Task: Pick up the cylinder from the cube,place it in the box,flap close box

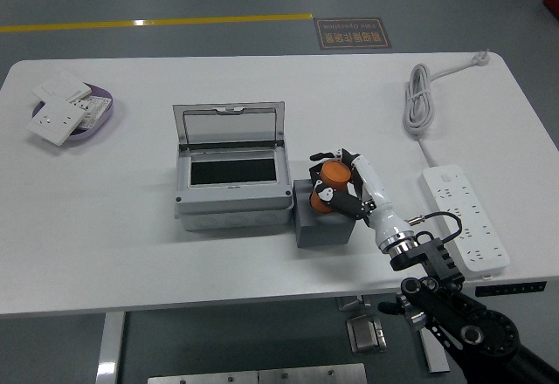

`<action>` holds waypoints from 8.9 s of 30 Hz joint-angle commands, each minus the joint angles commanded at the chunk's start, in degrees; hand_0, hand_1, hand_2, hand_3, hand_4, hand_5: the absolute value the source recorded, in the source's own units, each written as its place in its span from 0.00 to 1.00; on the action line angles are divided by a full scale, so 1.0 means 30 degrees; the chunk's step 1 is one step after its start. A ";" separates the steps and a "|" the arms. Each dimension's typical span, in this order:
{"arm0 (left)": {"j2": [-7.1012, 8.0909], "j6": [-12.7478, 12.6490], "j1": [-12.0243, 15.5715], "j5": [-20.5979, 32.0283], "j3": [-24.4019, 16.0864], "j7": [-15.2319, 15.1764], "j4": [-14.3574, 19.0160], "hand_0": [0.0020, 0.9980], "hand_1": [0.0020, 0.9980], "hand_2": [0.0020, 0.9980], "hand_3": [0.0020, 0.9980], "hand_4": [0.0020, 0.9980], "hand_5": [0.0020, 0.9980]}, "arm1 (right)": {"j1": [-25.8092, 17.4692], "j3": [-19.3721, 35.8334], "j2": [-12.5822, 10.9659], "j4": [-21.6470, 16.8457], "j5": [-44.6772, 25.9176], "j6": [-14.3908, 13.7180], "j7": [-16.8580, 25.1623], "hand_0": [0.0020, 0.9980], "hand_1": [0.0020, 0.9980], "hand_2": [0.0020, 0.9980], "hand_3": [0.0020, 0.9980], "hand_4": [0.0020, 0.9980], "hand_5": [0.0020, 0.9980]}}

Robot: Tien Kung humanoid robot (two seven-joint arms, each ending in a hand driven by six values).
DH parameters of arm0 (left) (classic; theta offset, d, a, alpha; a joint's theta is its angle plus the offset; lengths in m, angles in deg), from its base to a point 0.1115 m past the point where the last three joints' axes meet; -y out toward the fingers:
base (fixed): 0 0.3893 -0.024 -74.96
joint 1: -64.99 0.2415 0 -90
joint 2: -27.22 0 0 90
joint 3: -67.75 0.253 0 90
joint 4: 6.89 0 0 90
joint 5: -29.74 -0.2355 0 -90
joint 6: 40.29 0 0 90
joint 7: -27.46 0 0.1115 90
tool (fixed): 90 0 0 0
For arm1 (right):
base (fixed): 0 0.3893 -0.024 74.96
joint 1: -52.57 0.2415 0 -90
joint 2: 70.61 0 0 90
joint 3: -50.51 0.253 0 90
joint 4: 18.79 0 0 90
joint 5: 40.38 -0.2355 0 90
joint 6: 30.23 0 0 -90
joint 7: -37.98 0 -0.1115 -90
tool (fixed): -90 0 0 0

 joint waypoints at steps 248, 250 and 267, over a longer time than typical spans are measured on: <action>0.0220 -0.0207 -0.0033 0.0371 0.0080 0.0064 0.0000 0.59 0.62 0.57 0.59 0.64 0.25 | -0.0011 1.0623 -0.2202 -0.3254 0.4068 -0.0505 -0.3747 0.80 0.75 0.74 0.72 0.66 0.32; 0.0256 -0.0222 -0.0041 0.0394 0.0091 0.0085 0.0000 0.59 0.62 0.57 0.59 0.64 0.25 | -0.0012 1.0673 -0.2133 -0.3315 0.4021 -0.0527 -0.3678 0.80 0.75 0.74 0.72 0.66 0.32; 0.0451 -0.0202 -0.0035 0.0359 -0.0098 0.0099 0.0000 0.59 0.62 0.56 0.59 0.65 0.25 | -0.0228 1.0708 -0.1845 -0.3209 0.3866 -0.0584 -0.3675 0.80 0.74 0.74 0.72 0.65 0.31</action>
